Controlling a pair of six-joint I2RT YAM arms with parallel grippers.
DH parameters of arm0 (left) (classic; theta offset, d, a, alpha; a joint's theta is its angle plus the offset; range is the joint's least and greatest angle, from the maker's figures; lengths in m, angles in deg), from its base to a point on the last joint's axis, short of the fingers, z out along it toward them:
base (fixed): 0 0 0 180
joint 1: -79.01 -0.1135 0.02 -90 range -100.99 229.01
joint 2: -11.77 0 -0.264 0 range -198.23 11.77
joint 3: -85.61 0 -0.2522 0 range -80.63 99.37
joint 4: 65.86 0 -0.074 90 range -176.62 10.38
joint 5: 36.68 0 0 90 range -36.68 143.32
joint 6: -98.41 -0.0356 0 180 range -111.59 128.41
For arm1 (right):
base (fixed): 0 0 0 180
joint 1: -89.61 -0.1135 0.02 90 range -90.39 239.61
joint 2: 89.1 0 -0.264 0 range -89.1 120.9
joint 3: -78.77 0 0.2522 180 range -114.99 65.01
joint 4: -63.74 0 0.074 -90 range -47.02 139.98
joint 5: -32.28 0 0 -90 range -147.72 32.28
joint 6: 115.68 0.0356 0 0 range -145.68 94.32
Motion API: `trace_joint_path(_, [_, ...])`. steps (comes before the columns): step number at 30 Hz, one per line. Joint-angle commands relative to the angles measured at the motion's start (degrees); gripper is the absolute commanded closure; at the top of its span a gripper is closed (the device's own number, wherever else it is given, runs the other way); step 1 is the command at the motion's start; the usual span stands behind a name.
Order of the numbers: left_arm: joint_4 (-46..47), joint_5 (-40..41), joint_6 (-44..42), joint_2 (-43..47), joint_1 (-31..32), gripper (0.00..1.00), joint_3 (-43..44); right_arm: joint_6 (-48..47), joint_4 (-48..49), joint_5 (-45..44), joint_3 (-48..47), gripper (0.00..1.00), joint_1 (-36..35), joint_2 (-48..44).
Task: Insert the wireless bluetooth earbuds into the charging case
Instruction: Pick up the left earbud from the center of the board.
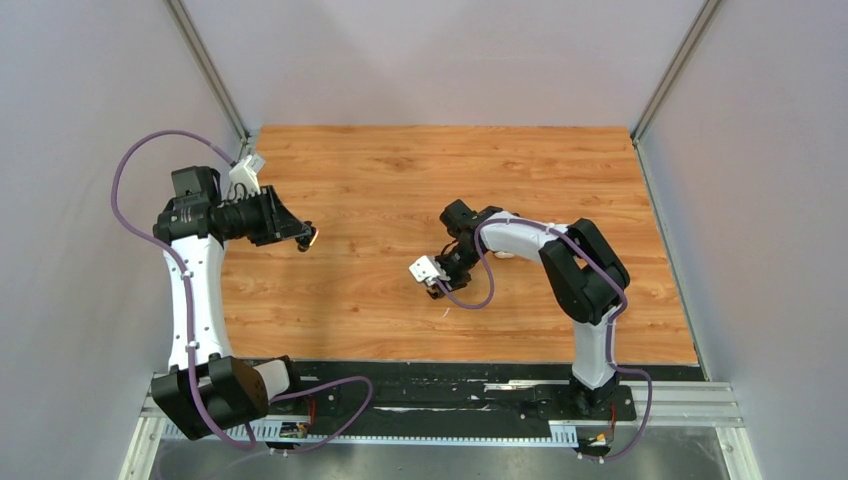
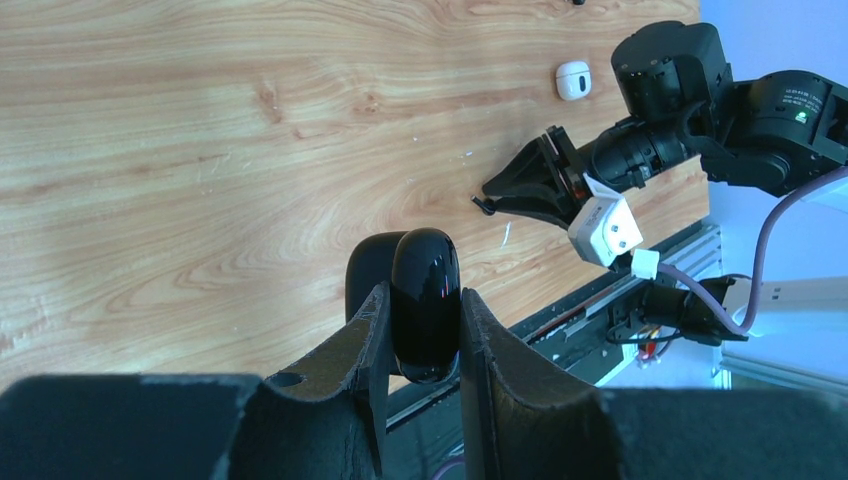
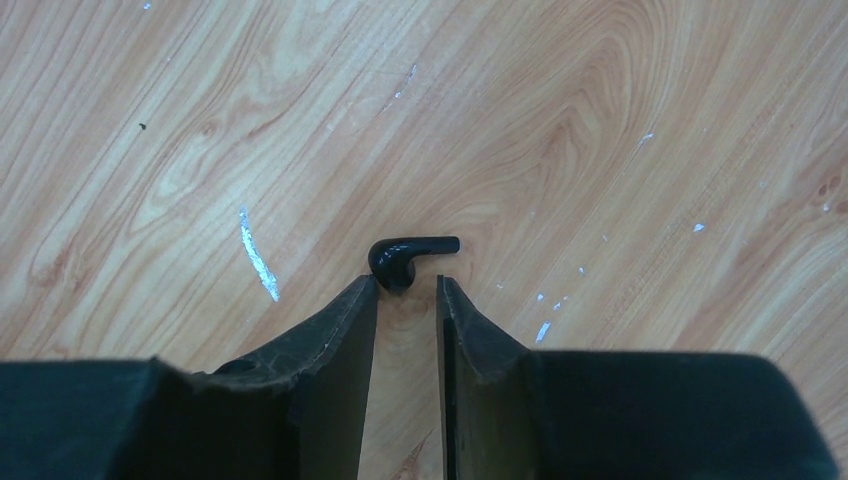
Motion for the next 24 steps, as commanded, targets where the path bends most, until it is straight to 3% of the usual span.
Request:
trace_joint_path(1, [1.63,-1.32,-0.20,1.90,-0.50,1.00,-0.11,3.37,-2.83,-0.89,0.10,0.72,-1.10,2.02])
trace_joint_path(13, [2.03,-1.12,-0.14,2.18,-0.56,1.00,-0.90,10.53,1.50,-0.55,2.41,0.75,-1.90,0.87])
trace_joint_path(16, [2.25,-0.97,0.00,2.18,-0.53,1.00,-1.21,13.66,5.03,-1.26,3.68,0.80,-1.99,0.42])
trace_joint_path(20, [2.35,-0.93,0.24,2.41,-0.55,1.00,-1.46,18.57,7.57,-1.85,4.14,0.95,-1.92,-0.12])
trace_joint_path(24, [3.27,-0.94,0.75,2.85,-0.55,1.00,-2.92,24.50,6.55,-0.35,4.33,1.00,-1.73,-3.34])
